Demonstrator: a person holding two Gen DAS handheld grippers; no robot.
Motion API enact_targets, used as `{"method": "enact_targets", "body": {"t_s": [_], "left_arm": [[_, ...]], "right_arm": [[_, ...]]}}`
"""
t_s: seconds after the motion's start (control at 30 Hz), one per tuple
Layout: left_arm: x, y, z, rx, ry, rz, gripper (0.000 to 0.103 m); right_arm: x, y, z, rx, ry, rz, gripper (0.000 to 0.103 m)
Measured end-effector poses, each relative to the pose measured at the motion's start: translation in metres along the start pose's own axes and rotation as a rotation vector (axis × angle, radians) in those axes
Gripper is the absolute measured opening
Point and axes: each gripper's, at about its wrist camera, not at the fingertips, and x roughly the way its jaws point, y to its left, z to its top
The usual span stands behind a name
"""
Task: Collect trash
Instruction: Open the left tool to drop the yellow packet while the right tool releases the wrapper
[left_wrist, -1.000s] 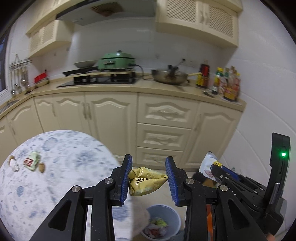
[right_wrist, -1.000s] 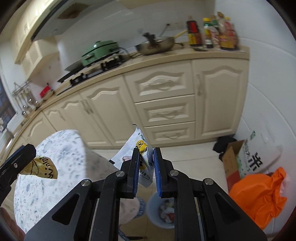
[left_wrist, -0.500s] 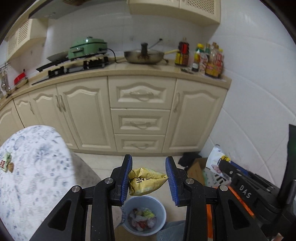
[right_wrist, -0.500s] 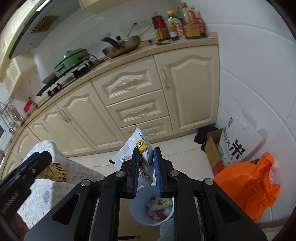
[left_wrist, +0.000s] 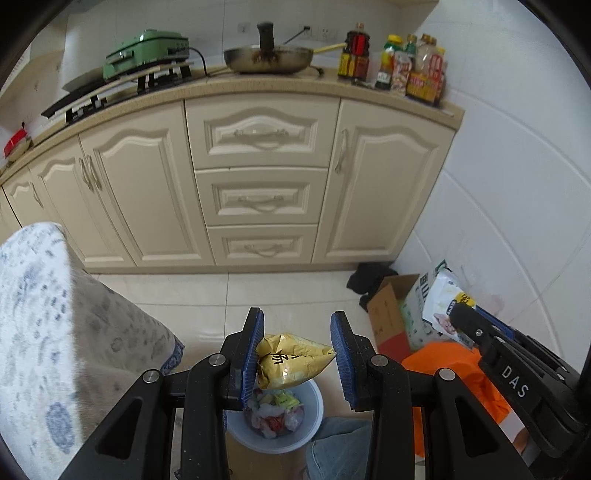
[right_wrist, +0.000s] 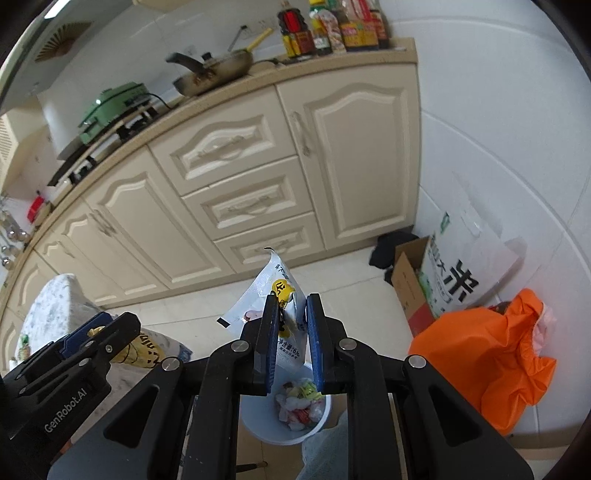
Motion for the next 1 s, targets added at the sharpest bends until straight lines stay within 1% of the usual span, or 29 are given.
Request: {"method": "enact_targets", "body": {"t_s": [0.13,0.2,0.27,0.37,0.4,0.5,0.57,0.67,0.73,0.8,1.0], "left_arm": [[0.038,0.001,0.001,0.001,0.076,-0.007,0.033],[0.06,0.005,0.0,-0.014,0.128,-0.023,0.033],[0.08,0.009,0.0,-0.028,0.174,-0.014,0.033],[0.113,0.015,-0.003,-0.036,0.242,0.001,0.033],[0.12,0.015,-0.003,-0.035,0.253,0.002,0.033],[0.148,0.017,-0.005,-0.041,0.285,0.011,0.034],[0.167,0.018,-0.009,-0.042,0.307,0.005,0.034],[0.205,0.024,-0.019,-0.053,0.387,0.002,0.035],[0.233,0.031,-0.026,-0.059,0.447,0.017,0.035],[0.26,0.037,-0.033,-0.064,0.495,0.039,0.035],[0.311,0.04,-0.043,-0.04,0.559,0.096,0.036]], "right_arm": [[0.017,-0.003,-0.012,0.014,0.045,0.031,0.015],[0.028,-0.001,-0.022,0.002,0.066,0.03,0.015],[0.039,0.0,-0.03,-0.012,0.09,0.029,0.015],[0.065,0.0,-0.044,-0.01,0.163,0.048,0.015],[0.076,0.0,-0.051,-0.007,0.195,0.055,0.015],[0.1,-0.001,-0.065,-0.013,0.247,0.068,0.015],[0.119,0.001,-0.076,-0.02,0.286,0.056,0.015],[0.144,0.0,-0.09,-0.02,0.331,0.052,0.015],[0.166,-0.002,-0.103,-0.022,0.376,0.058,0.015],[0.18,-0.005,-0.112,-0.025,0.412,0.043,0.015],[0.211,-0.01,-0.131,-0.018,0.499,0.061,0.015]]}}
